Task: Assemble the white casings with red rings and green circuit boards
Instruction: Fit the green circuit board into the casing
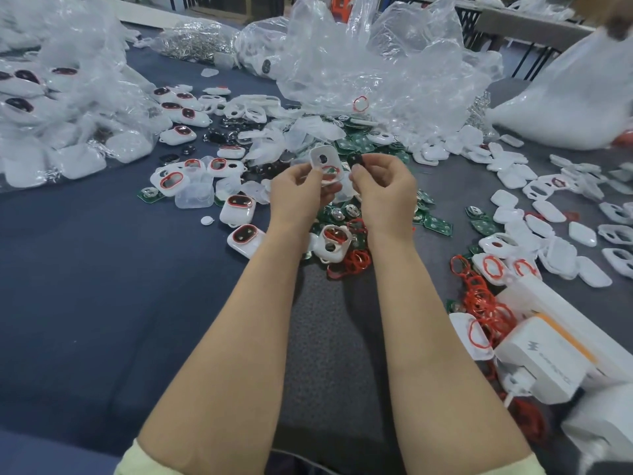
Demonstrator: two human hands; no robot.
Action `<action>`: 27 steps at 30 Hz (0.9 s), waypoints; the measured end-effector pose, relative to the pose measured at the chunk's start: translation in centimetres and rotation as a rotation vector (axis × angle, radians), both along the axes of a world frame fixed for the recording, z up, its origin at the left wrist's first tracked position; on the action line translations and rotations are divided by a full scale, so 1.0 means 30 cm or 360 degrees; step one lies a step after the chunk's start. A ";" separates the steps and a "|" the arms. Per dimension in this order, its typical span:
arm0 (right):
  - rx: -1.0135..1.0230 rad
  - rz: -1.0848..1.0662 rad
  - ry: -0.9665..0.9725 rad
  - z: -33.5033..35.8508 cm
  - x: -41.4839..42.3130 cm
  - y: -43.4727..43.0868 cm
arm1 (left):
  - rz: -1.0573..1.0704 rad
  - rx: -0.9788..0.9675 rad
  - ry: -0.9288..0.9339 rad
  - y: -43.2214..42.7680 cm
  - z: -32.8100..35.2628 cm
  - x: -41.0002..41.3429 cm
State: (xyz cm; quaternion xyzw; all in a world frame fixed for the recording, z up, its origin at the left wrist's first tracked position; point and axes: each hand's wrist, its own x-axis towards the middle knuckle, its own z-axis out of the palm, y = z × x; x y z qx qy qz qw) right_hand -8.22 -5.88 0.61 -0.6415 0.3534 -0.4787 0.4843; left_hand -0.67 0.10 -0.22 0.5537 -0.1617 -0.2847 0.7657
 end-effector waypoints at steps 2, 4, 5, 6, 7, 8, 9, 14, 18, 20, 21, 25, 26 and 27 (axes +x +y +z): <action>-0.0135 -0.0006 0.0043 0.003 0.000 0.008 | -0.0015 0.0014 -0.0022 0.002 0.000 -0.002; -0.0261 0.0015 0.0110 0.003 0.003 0.016 | -0.0025 0.0023 -0.0039 0.003 0.000 -0.003; -0.0333 0.0024 0.0147 0.003 0.004 0.021 | -0.0027 0.0019 -0.0040 0.004 0.001 -0.003; -0.0419 0.0025 0.0185 0.002 0.006 0.026 | -0.0029 0.0013 -0.0042 0.004 0.002 -0.003; -0.0505 0.0023 0.0216 0.001 0.008 0.030 | -0.0031 0.0007 -0.0043 0.005 0.002 -0.004; -0.0580 0.0023 0.0240 -0.001 0.009 0.033 | -0.0033 0.0003 -0.0046 0.005 0.003 -0.004; -0.0644 0.0024 0.0263 -0.003 0.010 0.035 | -0.0034 0.0000 -0.0049 0.005 0.004 -0.004; -0.0782 0.0042 0.0383 -0.011 0.012 0.040 | -0.0024 0.0018 -0.0108 0.012 0.007 -0.010; -0.0670 0.0029 0.0312 -0.012 0.016 0.042 | -0.0004 0.0055 -0.0235 0.015 0.007 -0.018; -0.0527 -0.0004 0.0226 -0.009 0.012 0.036 | 0.0031 0.0072 -0.0279 0.011 0.004 -0.016; -0.0445 0.0000 0.0204 -0.008 0.010 0.032 | 0.0035 0.0078 -0.0303 0.011 0.003 -0.016; -0.0220 0.0119 0.0281 -0.008 0.007 0.017 | 0.0006 0.0182 -0.0466 0.007 -0.001 -0.016; -0.0216 0.0115 0.0306 -0.007 0.006 0.016 | 0.0001 0.0211 -0.0510 0.006 -0.002 -0.017; -0.0218 0.0106 0.0319 -0.008 0.005 0.014 | 0.0003 0.0241 -0.0563 0.006 -0.003 -0.020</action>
